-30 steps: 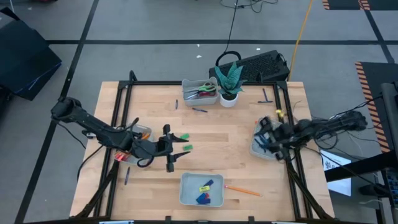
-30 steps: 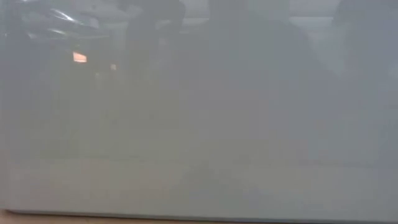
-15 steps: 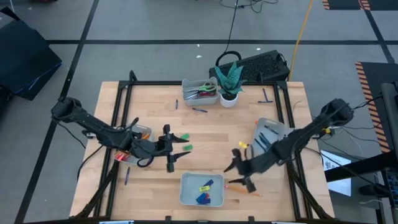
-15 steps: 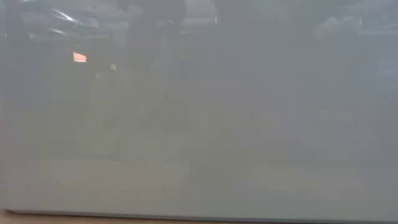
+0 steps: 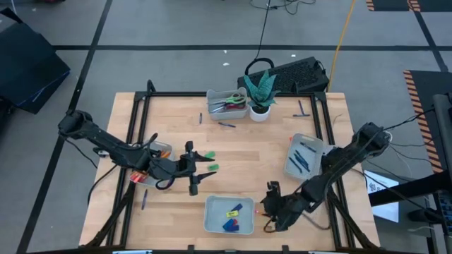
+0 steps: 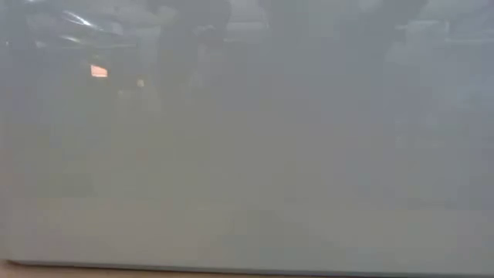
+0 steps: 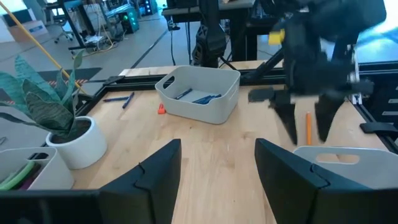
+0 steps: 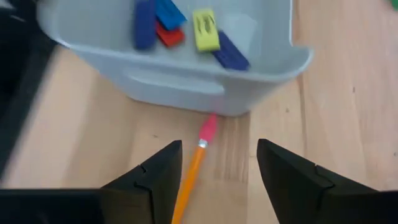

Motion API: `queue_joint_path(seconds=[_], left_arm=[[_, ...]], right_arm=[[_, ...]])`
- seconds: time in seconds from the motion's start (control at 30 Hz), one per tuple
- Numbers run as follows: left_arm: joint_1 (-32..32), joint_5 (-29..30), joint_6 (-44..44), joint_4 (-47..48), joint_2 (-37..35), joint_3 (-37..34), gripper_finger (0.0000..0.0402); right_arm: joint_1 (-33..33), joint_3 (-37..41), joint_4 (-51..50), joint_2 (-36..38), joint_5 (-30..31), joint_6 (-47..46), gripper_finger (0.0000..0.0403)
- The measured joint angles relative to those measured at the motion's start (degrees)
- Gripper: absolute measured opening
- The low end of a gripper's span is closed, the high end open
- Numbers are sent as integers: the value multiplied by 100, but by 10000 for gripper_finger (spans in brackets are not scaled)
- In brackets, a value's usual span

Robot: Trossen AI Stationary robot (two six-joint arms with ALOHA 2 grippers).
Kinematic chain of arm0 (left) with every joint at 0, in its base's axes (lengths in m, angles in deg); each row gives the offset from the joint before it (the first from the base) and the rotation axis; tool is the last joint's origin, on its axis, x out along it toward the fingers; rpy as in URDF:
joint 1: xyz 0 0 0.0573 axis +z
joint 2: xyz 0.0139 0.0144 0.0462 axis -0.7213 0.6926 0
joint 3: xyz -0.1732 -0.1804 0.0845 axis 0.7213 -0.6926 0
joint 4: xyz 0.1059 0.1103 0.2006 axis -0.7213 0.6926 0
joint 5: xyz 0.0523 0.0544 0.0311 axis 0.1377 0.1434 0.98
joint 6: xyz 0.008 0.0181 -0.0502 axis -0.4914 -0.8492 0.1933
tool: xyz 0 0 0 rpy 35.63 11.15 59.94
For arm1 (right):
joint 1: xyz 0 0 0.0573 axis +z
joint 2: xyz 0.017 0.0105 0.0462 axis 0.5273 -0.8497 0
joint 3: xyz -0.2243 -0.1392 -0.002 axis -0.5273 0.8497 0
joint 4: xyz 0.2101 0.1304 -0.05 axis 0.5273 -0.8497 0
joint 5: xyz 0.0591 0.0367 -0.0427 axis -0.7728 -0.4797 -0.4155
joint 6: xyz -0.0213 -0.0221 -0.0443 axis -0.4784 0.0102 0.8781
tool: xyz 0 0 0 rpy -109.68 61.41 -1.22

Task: Sort crayons/erasers/pens/pencils in bins
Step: Put the orange pencil into the middle left gray bin

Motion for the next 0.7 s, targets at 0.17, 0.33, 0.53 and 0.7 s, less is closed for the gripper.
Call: queue_joint_path(seconds=[0.17, 0.33, 0.53, 0.7], left_arm=[[0, -2, 93, 77, 0, 1, 207], [0, -11, 307, 232, 0, 2, 207], [0, -11, 350, 262, 0, 4, 207], [0, -11, 363, 256, 0, 4, 207]], right_arm=[[84, -30, 35, -669, 216, -422, 173], [137, -47, 250, -1035, -69, -604, 136], [170, -32, 174, -957, -97, -628, 105], [176, -38, 57, -998, -72, -457, 89]])
